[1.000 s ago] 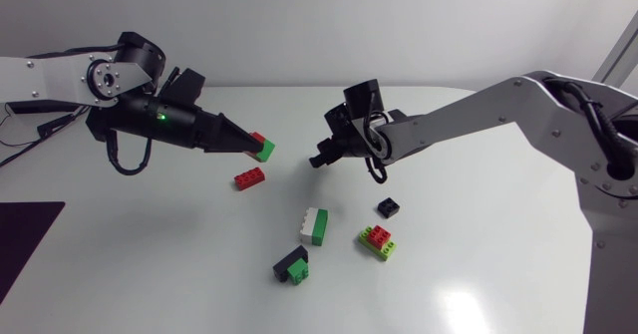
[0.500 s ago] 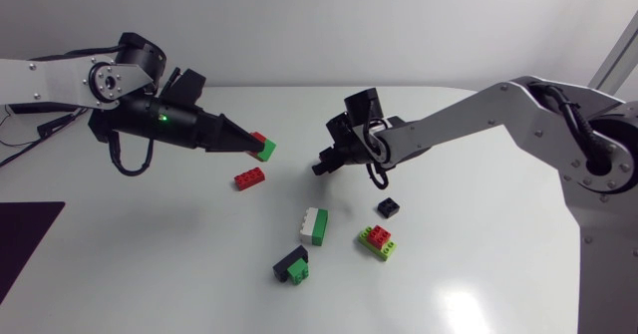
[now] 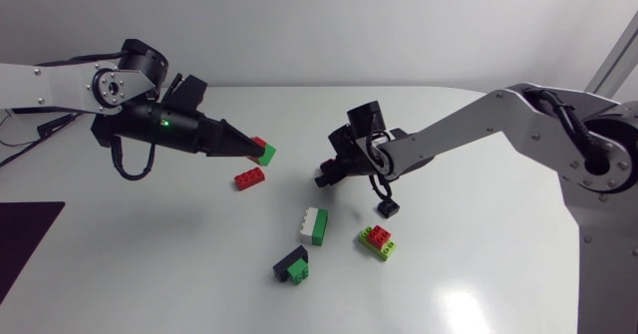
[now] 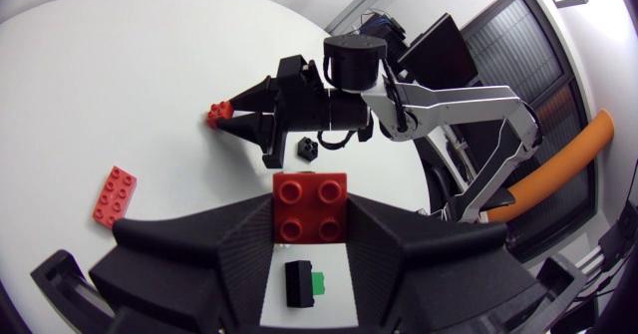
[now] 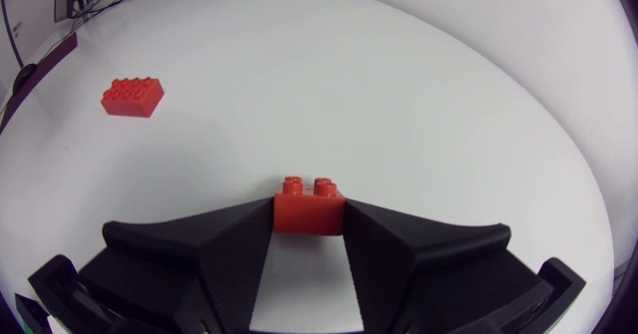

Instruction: Separate the duplo bricks

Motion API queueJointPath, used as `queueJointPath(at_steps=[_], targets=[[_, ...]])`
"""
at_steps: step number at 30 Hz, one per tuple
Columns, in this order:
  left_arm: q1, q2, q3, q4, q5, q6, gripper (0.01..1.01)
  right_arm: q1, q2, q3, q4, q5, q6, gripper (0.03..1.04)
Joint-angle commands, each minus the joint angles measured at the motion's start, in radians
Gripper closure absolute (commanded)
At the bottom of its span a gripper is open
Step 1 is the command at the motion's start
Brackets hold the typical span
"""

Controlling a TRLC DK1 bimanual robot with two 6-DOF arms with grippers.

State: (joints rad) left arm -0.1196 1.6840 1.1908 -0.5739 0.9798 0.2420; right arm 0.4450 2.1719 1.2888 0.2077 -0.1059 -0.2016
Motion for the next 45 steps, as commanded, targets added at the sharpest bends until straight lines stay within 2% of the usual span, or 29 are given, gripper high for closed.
queueJointPath(at_steps=[1,4,13,18,21,26,30,36,45], targets=[[0.003,0.017,-0.026,0.005,0.002,0.003,0.811,-0.005,0.002,-0.068,-0.010,-0.006,-0.018,0.35],[0.001,0.016,-0.028,0.005,0.002,0.002,0.811,-0.005,-0.021,-0.109,0.001,-0.006,-0.025,0.25],[-0.009,0.002,-0.031,0.005,0.002,-0.006,0.811,-0.011,-0.138,-0.238,0.024,-0.006,-0.041,0.15],[-0.018,-0.012,-0.026,0.003,0.002,-0.013,0.811,-0.014,-0.323,-0.315,0.012,-0.002,-0.059,0.12],[-0.029,0.003,0.001,-0.006,0.003,-0.027,0.811,-0.012,-0.458,-0.339,-0.041,0.003,-0.082,0.12],[-0.071,0.037,0.050,-0.011,0.005,-0.078,0.811,0.067,-0.669,-0.401,-0.125,0.006,-0.128,0.12],[-0.100,0.069,0.095,-0.063,0.010,-0.079,0.811,0.152,-0.745,-0.436,-0.189,0.006,-0.165,0.12],[-0.120,0.065,0.096,-0.139,0.011,-0.033,0.811,0.238,-0.781,-0.470,-0.185,0.061,-0.209,0.11],[-0.141,0.077,0.098,-0.167,0.017,-0.006,0.811,0.356,-0.790,-0.444,-0.200,0.146,-0.229,0.11]])
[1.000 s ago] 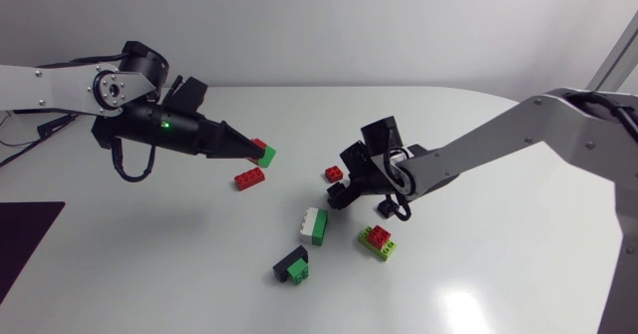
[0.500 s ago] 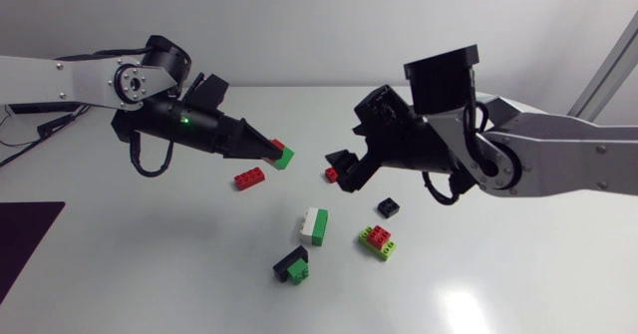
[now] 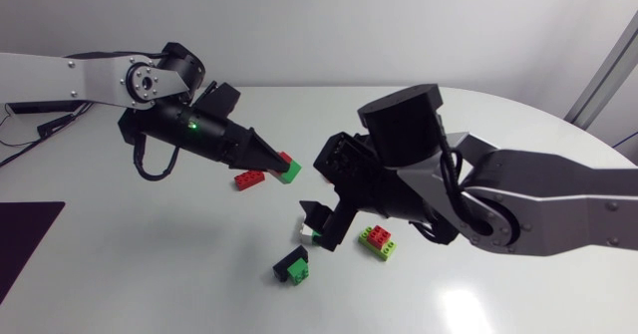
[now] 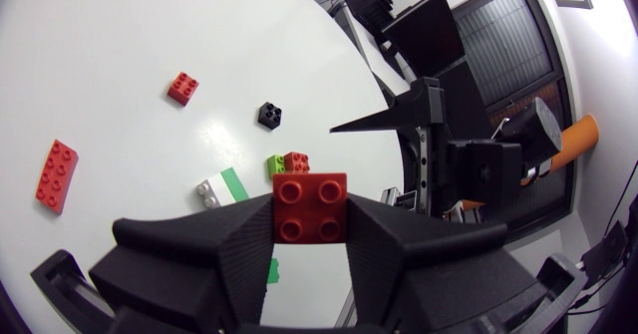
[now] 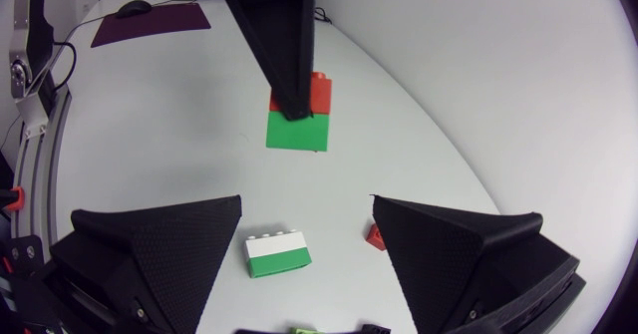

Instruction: Separate the duplo bricks

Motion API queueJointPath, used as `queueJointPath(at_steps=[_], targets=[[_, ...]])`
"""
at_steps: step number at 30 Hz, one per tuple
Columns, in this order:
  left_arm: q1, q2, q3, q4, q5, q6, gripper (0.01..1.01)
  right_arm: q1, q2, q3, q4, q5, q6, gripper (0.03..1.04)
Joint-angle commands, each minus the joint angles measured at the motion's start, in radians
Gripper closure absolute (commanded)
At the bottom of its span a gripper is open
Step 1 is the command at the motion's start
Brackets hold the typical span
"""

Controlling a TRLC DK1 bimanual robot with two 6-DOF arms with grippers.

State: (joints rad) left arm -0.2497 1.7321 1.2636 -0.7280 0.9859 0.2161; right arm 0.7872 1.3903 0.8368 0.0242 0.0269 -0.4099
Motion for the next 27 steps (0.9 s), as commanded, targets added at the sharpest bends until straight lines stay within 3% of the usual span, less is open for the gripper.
queueJointPath(at_steps=[1,17,22,27], targets=[[-0.016,0.030,0.025,-0.013,0.011,0.020,0.811,0.021,-0.008,0.012,-0.018,0.018,-0.023,0.11],[-0.072,0.047,0.031,-0.002,0.017,0.019,0.811,0.032,0.015,0.044,0.010,0.054,-0.012,0.12],[-0.071,0.046,0.028,0.016,0.017,0.012,0.811,0.034,0.038,0.041,0.037,0.062,0.008,0.17],[-0.071,0.044,0.023,0.038,0.019,0.005,0.811,0.040,0.047,0.045,0.051,0.062,0.014,0.32]])
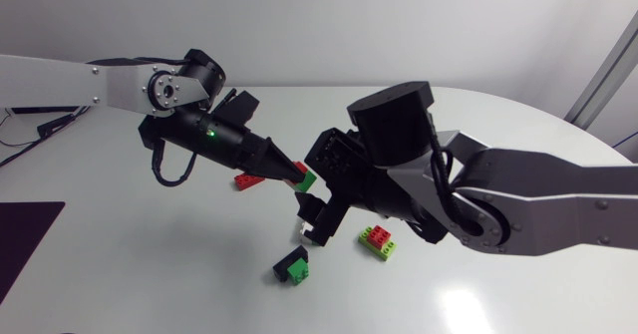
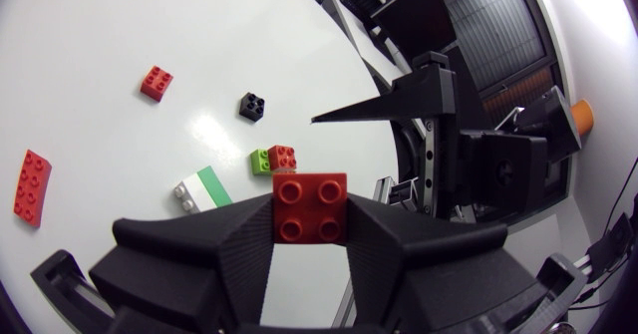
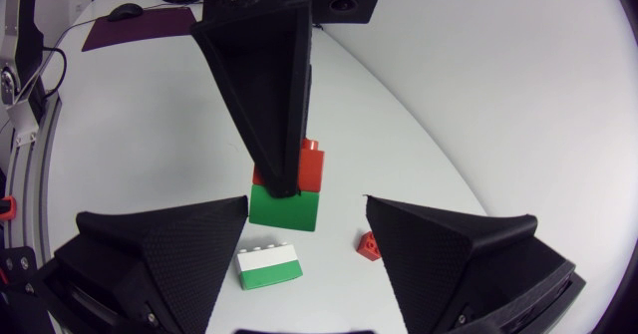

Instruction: Separate the duplo bricks

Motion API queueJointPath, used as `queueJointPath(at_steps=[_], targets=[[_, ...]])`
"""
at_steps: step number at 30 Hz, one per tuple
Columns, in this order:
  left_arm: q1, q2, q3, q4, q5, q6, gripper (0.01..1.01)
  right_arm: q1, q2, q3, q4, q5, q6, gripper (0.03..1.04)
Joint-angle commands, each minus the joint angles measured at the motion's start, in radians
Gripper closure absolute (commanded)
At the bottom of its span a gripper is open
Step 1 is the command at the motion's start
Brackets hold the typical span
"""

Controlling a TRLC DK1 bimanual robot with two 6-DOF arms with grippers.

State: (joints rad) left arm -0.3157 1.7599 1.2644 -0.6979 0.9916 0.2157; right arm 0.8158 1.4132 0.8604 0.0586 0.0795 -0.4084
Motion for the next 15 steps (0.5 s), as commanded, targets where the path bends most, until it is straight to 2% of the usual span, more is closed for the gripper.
queueJointPath(at_steps=[1,9,15], targets=[[-0.005,0.016,0.021,0.012,0.012,0.002,0.811,0.011,0.024,0.022,0.018,0.009,0.014,0.35],[-0.005,0.013,0.013,0.046,0.012,-0.013,0.811,0.013,0.024,0.019,0.030,0.011,0.033,0.67],[-0.011,0.000,-0.008,0.067,0.012,-0.019,0.808,0.016,0.027,0.020,0.035,0.011,0.046,0.70]])
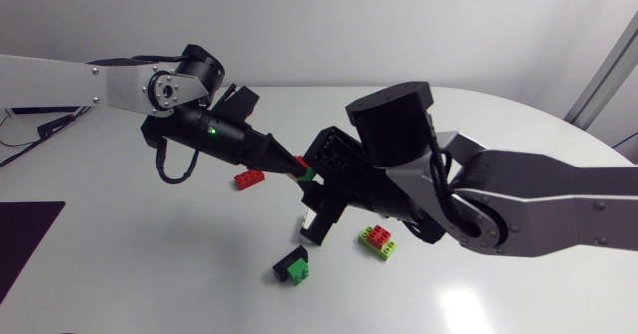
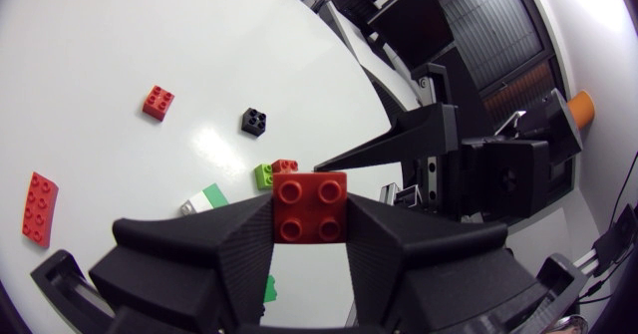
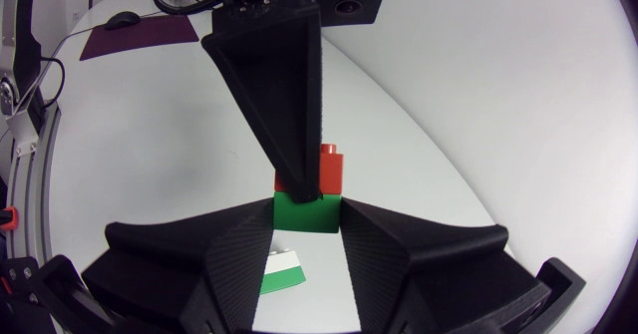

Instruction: Separate the duplo bricks

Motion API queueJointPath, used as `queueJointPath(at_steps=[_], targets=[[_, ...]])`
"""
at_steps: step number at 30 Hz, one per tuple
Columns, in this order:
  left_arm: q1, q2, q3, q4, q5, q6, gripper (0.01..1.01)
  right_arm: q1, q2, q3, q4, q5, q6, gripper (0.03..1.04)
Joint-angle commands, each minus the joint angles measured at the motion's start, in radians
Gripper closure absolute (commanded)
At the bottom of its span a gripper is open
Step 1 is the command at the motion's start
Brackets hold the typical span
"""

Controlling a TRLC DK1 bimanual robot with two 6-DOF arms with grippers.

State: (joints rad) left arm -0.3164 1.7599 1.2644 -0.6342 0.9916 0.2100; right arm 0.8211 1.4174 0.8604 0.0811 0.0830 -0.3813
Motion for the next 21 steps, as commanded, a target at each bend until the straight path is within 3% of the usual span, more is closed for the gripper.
queueJointPath(at_steps=[1,9,21], targets=[[-0.009,-0.005,-0.008,0.004,0.012,-0.015,0.805,0.010,0.025,0.019,0.013,0.009,0.019,0.70],[0.007,-0.033,-0.003,-0.001,0.012,-0.020,0.641,0.009,0.028,0.009,0.023,0.012,0.018,0.70],[0.027,-0.050,-0.002,-0.007,0.013,-0.020,0.561,0.007,0.023,-0.001,0.025,0.012,0.018,0.70]])
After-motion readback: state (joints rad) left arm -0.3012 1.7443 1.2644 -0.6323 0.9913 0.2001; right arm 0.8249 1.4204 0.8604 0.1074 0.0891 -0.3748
